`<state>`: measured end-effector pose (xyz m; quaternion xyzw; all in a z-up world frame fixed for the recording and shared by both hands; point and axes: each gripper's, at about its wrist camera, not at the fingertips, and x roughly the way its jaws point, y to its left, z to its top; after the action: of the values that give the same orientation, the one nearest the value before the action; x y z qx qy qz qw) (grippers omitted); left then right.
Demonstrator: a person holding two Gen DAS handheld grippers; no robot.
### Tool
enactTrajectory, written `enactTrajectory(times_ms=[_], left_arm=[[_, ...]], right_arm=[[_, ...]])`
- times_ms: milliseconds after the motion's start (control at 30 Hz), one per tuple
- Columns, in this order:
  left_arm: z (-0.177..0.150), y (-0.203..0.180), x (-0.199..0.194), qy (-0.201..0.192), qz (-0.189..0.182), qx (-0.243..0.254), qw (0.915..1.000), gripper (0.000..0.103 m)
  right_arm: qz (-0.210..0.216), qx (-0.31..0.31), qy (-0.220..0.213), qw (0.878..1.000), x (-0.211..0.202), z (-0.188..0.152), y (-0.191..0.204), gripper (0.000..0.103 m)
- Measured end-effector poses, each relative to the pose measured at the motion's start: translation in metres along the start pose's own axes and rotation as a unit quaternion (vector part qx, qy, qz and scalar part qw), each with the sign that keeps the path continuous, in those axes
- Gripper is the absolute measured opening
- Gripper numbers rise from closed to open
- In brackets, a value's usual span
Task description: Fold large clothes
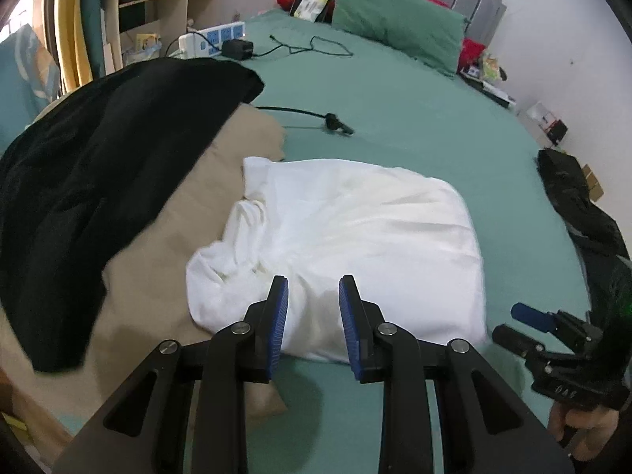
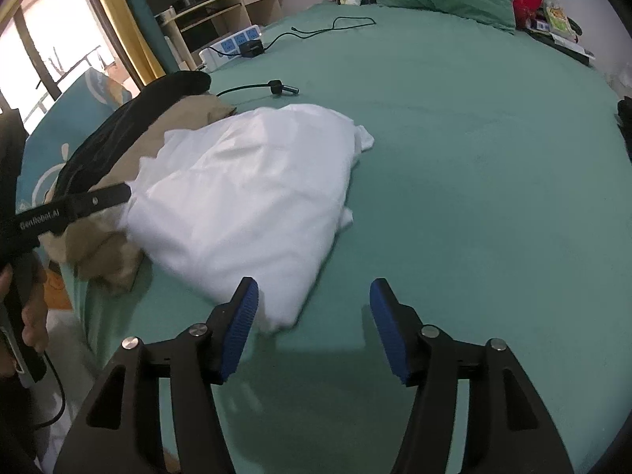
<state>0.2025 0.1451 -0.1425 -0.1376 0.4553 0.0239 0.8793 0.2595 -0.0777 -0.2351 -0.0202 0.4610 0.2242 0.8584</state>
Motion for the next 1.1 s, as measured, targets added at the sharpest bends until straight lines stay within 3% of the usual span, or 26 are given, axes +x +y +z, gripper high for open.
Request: enactTrajectory(times_ms=[500, 767, 967, 1100], left_arm=[[-0.044, -0.052, -0.042, 0.013, -0.037, 0.035, 0.9986, 0.029], [-0.064, -0.081, -0.071, 0.000, -0.050, 0.060, 0.9970, 0.029], [-0.070, -0.106, -0.087, -0.005, -0.044, 0.090, 0.9950, 0.029], [-0.074, -0.120, -0.094, -0.005, -0.060, 0.094, 0.9938, 0.029]], right_arm=[[-0.021, 0.050, -0.005, 0.999, -0.063, -0.061, -0.025, 0.066], [-0.040, 0.062, -0.021, 0.997, -0.103, -0.087, -0.042, 0.067], [-0.055, 0.081, -0.028, 0.995, -0.129, -0.100, -0.056, 0.073], [-0.063, 0.098, -0.036, 0.993, -0.146, -0.106, -0.064, 0.078]])
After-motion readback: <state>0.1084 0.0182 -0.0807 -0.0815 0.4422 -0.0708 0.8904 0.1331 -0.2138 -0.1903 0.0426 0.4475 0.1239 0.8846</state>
